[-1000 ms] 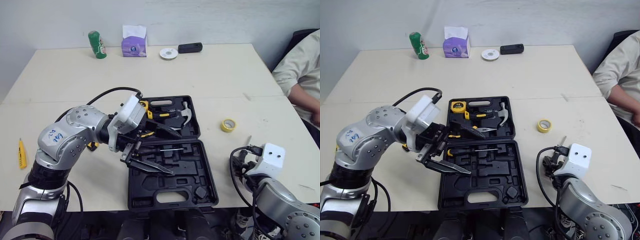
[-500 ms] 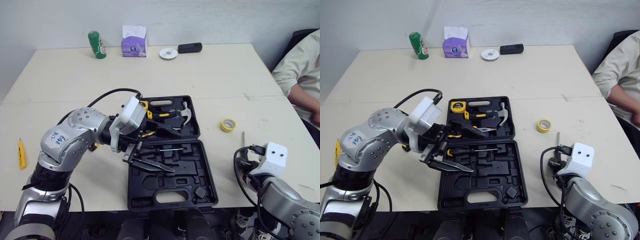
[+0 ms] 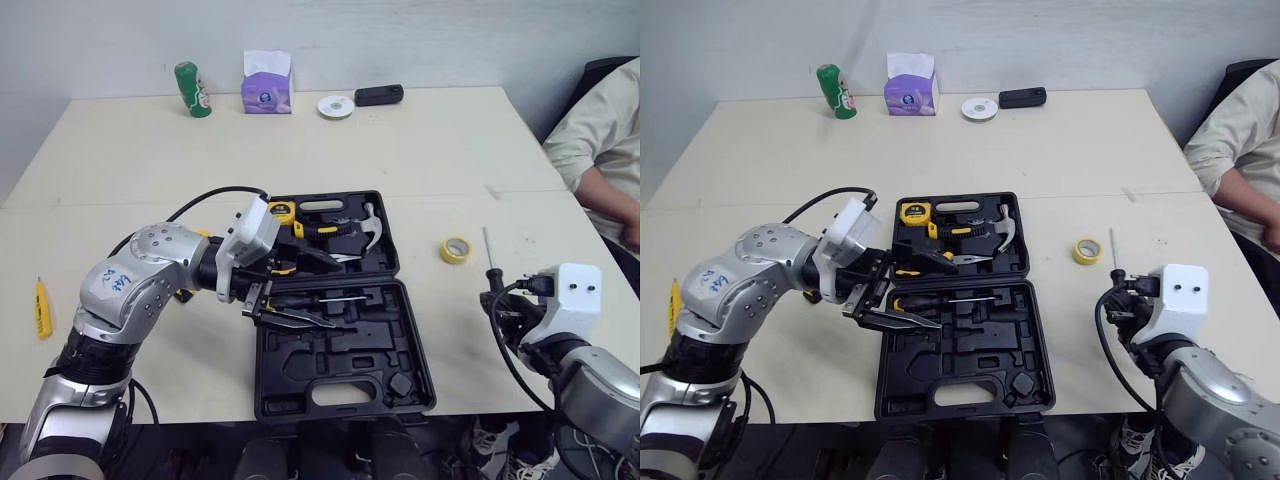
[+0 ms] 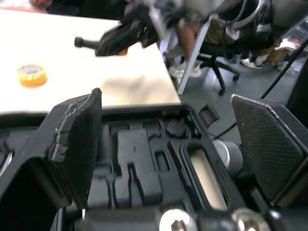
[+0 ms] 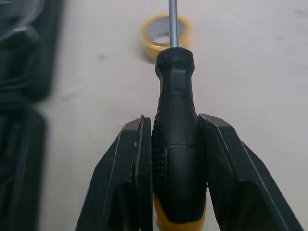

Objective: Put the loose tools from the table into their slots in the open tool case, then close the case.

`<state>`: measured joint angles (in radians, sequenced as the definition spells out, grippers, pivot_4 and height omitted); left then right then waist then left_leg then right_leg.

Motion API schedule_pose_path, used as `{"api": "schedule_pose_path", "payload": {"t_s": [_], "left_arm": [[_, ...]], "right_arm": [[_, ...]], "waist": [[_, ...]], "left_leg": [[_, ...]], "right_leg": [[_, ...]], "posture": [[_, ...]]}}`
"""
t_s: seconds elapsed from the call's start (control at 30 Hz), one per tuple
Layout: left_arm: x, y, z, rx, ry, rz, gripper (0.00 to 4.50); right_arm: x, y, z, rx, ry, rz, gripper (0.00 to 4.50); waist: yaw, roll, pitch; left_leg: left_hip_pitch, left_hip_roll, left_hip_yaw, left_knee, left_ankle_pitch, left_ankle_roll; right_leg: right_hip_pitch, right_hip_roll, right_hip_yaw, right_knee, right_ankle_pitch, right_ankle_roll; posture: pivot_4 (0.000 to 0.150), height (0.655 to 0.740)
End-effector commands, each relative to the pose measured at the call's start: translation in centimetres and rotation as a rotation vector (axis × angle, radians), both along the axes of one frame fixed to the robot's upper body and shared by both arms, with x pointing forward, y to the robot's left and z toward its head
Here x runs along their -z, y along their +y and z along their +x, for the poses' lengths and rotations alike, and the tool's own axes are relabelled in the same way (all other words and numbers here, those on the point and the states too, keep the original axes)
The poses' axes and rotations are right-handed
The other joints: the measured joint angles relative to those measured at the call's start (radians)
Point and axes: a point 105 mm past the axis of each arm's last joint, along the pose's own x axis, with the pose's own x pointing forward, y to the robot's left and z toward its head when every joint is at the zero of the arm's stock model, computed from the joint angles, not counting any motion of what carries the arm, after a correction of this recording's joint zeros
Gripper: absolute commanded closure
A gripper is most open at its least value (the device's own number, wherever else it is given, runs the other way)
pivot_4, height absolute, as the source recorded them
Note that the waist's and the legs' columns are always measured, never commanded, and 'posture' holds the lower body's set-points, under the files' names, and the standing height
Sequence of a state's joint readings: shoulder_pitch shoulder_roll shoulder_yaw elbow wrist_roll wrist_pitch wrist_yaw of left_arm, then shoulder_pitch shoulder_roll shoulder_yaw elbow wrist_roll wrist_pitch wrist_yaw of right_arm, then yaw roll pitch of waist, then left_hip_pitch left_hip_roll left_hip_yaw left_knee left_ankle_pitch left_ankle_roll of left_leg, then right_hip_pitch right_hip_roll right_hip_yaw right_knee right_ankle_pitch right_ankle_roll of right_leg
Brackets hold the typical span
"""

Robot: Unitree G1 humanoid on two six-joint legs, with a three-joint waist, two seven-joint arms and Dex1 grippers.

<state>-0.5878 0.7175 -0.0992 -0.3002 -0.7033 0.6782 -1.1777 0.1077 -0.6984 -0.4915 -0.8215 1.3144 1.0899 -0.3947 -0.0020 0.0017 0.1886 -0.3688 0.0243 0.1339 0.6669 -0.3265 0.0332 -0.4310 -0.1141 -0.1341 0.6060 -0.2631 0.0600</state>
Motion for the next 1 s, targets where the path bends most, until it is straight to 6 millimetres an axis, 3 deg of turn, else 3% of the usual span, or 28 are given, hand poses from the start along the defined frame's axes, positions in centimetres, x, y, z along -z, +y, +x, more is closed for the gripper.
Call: {"api": "schedule_pose_path", "payload": {"t_s": [0.03,0.1,0.3,0.57,1.0], "left_arm": [[0.7,2.9,0.4,-0.121,-0.025,0.075,0.00],[1.0,3.8,0.3,-0.147,-0.024,0.109,0.00],[2.6,6.2,-0.6,-0.185,-0.016,0.228,0.00],[3.8,6.4,-1.3,-0.193,-0.029,0.290,0.00],[4.9,6.0,-1.4,-0.197,-0.075,0.333,0.00]], "right_arm": [[-3.0,5.6,-2.0,-0.558,-0.012,-0.054,3.46],[-3.6,6.4,-2.4,-0.698,0.008,-0.078,3.46],[-4.2,8.1,-0.9,-1.027,0.043,-0.220,3.46],[-2.9,10.5,1.1,-1.325,0.090,-0.411,3.46],[-1.1,11.6,3.0,-1.455,0.172,-0.553,3.46]], "waist": [[-0.004,-0.001,0.001],[-0.001,-0.004,0.002],[0.004,-0.010,0.006],[0.002,-0.011,0.006],[0.000,-0.011,0.006]], "left_leg": [[0.000,0.000,0.001,0.000,0.000,0.000],[0.001,0.001,0.003,0.000,-0.001,0.001],[-0.002,0.003,0.000,0.002,-0.004,0.001],[-0.005,0.004,0.003,0.011,-0.009,0.002],[-0.008,0.005,0.012,0.016,-0.011,0.003]], "right_leg": [[0.000,0.000,0.001,0.000,0.000,0.000],[-0.001,0.001,0.003,0.000,0.000,0.000],[-0.001,0.001,0.000,-0.003,0.000,-0.001],[-0.004,0.000,-0.001,-0.002,0.001,0.000],[-0.013,0.000,0.004,0.007,0.001,0.000]], "posture": [[0.150,0.7278],[0.150,0.7278],[0.150,0.7278],[0.150,0.7278],[0.150,0.7278]]}}
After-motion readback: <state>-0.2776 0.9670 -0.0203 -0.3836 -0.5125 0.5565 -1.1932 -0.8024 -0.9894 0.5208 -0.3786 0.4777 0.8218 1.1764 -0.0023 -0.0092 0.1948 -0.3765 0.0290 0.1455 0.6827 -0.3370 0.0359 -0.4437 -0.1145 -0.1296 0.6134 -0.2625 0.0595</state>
